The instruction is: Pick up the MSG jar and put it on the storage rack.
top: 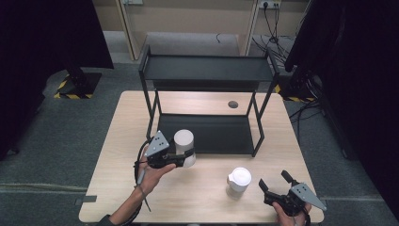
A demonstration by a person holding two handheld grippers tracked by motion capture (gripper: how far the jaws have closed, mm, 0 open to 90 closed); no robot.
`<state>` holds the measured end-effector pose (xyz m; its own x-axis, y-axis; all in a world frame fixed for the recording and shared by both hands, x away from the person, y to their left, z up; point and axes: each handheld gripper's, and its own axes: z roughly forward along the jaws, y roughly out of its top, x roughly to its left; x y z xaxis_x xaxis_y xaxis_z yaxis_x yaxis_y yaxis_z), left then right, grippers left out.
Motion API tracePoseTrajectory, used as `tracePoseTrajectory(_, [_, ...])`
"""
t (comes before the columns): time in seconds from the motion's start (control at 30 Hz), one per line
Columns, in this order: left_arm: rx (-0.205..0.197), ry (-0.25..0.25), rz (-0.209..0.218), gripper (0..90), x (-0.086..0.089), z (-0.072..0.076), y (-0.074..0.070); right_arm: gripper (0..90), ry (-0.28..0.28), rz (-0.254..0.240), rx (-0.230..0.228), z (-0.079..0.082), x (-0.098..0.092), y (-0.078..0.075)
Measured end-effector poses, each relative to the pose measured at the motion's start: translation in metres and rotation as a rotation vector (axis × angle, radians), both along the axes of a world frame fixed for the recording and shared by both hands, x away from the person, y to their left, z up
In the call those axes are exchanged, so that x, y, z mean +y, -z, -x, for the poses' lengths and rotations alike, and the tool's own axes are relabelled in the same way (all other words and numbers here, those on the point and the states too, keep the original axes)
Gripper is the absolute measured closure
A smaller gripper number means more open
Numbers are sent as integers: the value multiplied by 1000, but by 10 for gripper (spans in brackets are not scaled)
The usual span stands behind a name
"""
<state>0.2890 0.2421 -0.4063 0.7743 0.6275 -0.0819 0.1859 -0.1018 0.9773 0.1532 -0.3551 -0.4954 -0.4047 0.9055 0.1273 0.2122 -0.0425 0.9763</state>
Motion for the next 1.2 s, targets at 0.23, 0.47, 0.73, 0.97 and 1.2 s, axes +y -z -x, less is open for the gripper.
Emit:
tracePoseTrajectory(0.23, [7, -1, -4, 350, 3, -2, -12, 4, -1, 0, 1, 0, 0, 0])
tracePoseTrajectory(0.47, [-6, 0, -28, 350, 5, -4, -28, 4, -2, 1, 0, 0, 0, 0])
tracePoseTrajectory(0.73, [-9, 10, -25, 351, 8, -8, -48, 4, -2, 0, 2, 0, 0, 0])
tracePoseTrajectory(0.97, [-7, 19, -26, 351, 12, -9, -66, 4, 0, 1, 2, 0, 0, 0])
tracePoseTrajectory(1.2, [0, 23, -23, 351, 17, -13, -86, 4, 0, 1, 3, 0, 0, 0])
